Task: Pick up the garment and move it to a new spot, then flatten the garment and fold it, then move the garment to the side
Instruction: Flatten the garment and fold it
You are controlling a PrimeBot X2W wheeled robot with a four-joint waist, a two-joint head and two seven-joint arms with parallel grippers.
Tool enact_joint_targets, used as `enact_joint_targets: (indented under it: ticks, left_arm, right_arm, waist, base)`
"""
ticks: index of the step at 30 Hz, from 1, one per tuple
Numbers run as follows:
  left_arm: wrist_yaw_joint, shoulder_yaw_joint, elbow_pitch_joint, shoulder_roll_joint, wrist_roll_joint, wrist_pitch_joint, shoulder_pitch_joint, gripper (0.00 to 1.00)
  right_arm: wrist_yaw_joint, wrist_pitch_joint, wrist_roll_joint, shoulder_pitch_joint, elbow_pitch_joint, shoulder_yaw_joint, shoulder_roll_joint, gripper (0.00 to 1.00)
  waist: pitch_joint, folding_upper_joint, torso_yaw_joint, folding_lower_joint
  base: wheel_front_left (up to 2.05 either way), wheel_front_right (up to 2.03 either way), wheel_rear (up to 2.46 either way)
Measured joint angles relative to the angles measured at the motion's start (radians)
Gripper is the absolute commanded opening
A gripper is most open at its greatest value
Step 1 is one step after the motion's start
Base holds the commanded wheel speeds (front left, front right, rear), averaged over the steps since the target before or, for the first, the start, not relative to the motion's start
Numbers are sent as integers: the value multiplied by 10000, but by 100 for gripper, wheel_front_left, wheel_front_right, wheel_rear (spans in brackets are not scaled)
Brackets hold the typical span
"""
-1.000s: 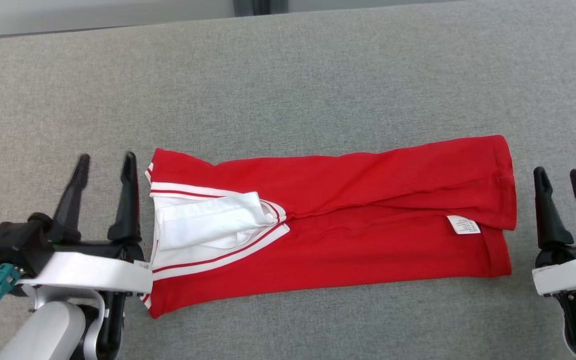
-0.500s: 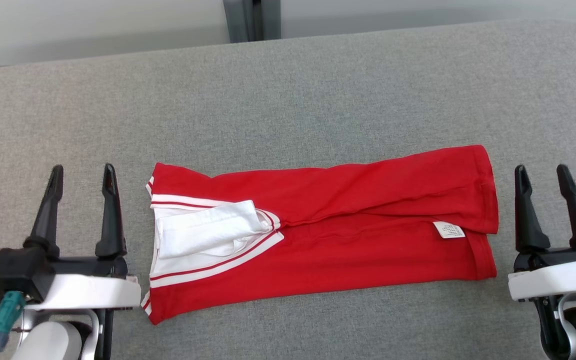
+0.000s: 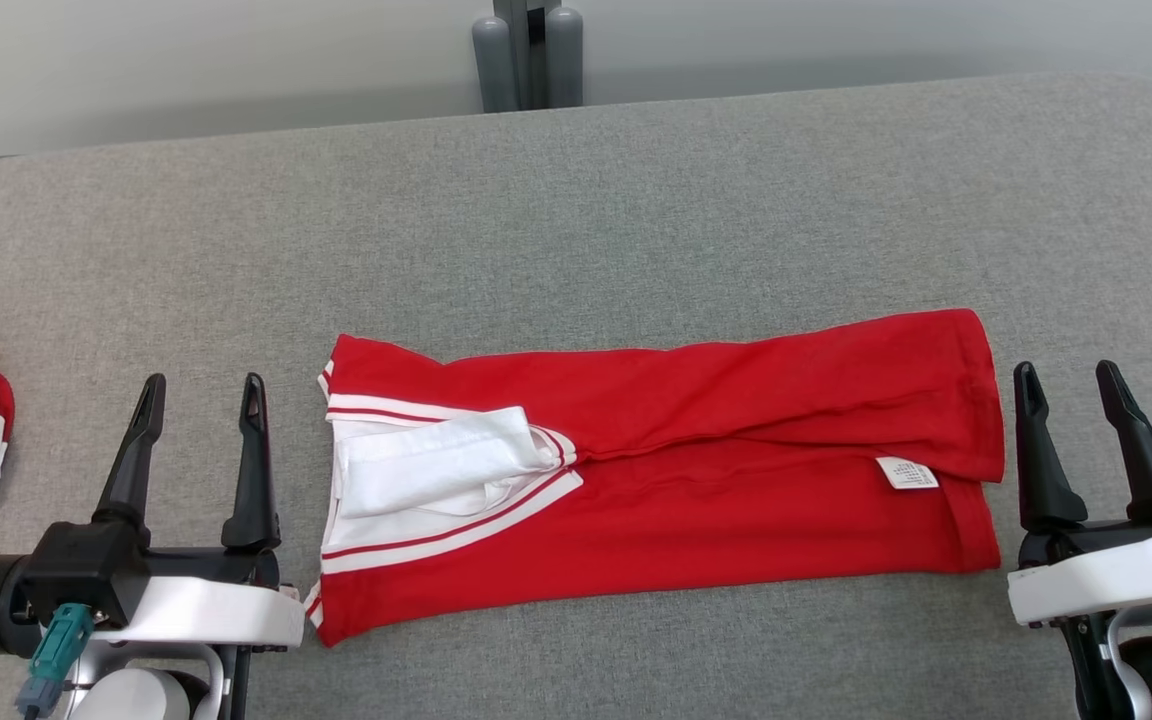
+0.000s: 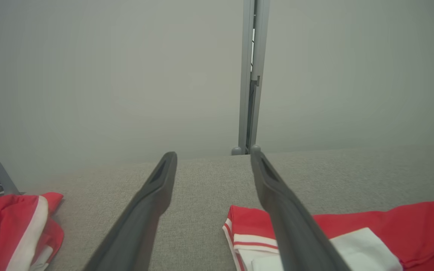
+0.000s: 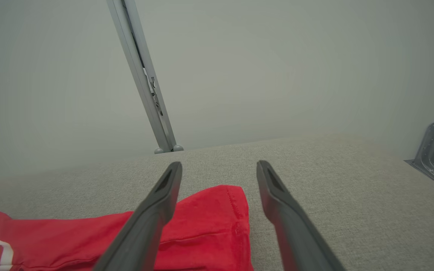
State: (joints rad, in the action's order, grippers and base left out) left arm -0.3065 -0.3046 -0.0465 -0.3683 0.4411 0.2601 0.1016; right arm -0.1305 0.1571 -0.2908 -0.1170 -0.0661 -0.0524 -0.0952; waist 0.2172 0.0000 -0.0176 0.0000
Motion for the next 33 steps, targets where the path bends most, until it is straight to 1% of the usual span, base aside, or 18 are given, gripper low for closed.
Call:
enact_joint_targets:
  ticks: [6,11,15,19,22,28,30,33]
  left_arm:
    - [79,17,90,36,-52,0,12,100]
    - [151,4,98,77,-111,0,69,100]
    - [198,-59,98,100,-178,0,143,100]
    - [247,-157,81,136,-244,0,364,100]
    - [267,-232,71,192,-286,0,525,100]
    - [328,-332,199,293,-311,0,715,100]
    - [353,-364,245,313,-324,0,745,100]
    - [387,-357,288,332,-336,0,802,100]
  right_arm:
    - [0,-36,-10,7,-19,-6,-4,100]
    - [0,-44,-58,-23,-282,-144,-92,100]
    - [0,-50,-184,-286,-1012,-474,-355,100]
    - [0,58,-272,-736,-2105,-629,-625,100]
    - [0,151,-531,-1239,-2980,-343,-732,100]
    - [0,383,-1009,-1916,-4497,709,-752,100]
    - [0,374,-1304,-1982,-4855,1135,-719,100]
    - [13,201,-1950,-2072,-4999,1749,-849,100]
  waist:
    - [28,1,38,0]
    - [96,0,118,0]
    - [236,0,190,0]
    - [472,1,278,0]
    - [705,0,355,0]
    - [1097,0,496,0]
    - [1185,0,556,0]
    - [1275,1,619,0]
  base:
    - [0,0,0]
    - [0,0,0]
    - [0,0,0]
    - [0,0,0]
    - [0,0,0]
    - [0,0,0]
    - [0,0,0]
    - [0,0,0]
